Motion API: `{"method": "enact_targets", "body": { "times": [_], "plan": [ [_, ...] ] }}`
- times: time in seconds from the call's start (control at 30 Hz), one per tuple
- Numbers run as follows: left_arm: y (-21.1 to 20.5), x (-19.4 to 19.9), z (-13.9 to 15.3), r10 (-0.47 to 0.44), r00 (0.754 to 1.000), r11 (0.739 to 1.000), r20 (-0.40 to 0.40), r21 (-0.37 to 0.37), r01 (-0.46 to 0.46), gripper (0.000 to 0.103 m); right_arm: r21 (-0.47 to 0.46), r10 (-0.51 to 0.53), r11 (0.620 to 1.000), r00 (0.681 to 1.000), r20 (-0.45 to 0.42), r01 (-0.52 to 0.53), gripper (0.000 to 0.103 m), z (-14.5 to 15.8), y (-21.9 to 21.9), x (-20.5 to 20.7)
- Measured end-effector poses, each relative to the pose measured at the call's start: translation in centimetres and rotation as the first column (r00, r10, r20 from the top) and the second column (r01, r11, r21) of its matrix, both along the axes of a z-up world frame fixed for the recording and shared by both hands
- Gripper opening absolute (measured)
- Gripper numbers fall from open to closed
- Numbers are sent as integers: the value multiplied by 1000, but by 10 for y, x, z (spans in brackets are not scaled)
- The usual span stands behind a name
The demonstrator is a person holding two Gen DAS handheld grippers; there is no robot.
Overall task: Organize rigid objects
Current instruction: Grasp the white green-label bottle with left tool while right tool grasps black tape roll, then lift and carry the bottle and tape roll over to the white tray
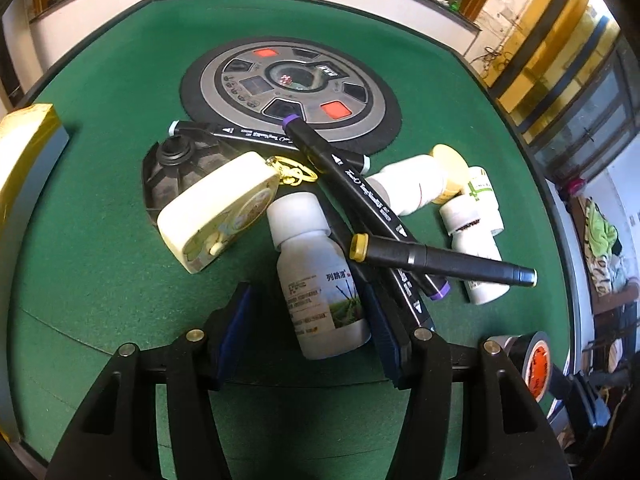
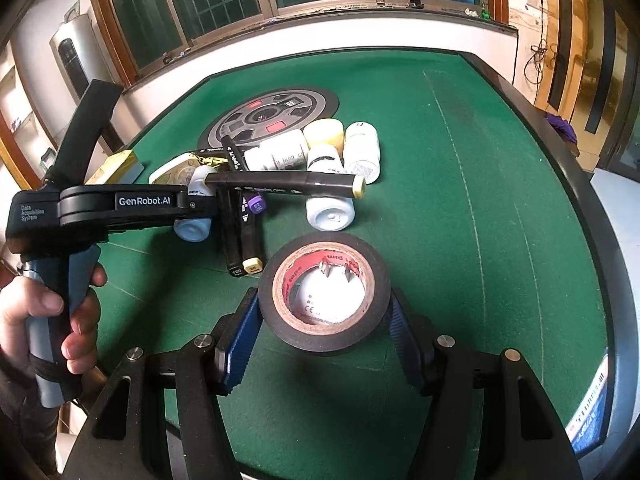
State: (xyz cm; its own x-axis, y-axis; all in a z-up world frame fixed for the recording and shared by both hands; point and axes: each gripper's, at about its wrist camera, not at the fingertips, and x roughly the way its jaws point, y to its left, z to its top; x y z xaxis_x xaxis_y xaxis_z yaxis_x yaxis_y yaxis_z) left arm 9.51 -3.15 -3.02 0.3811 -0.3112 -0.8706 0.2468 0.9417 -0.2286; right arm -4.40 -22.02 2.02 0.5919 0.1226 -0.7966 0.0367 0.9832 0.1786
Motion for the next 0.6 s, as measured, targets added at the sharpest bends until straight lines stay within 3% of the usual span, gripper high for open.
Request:
{"method": "enact_targets", "body": {
  "times": [0.1, 0.6],
  "plan": [
    [1, -6, 0, -33, 999, 999, -10, 25, 33, 32, -10, 11, 1000, 1000, 24, -10, 57, 10, 7, -7],
    [39, -41, 1, -53, 998, 994, -26, 97, 55, 32, -18, 85, 996, 996, 36, -84, 57, 14, 39, -12]
  ]
}}
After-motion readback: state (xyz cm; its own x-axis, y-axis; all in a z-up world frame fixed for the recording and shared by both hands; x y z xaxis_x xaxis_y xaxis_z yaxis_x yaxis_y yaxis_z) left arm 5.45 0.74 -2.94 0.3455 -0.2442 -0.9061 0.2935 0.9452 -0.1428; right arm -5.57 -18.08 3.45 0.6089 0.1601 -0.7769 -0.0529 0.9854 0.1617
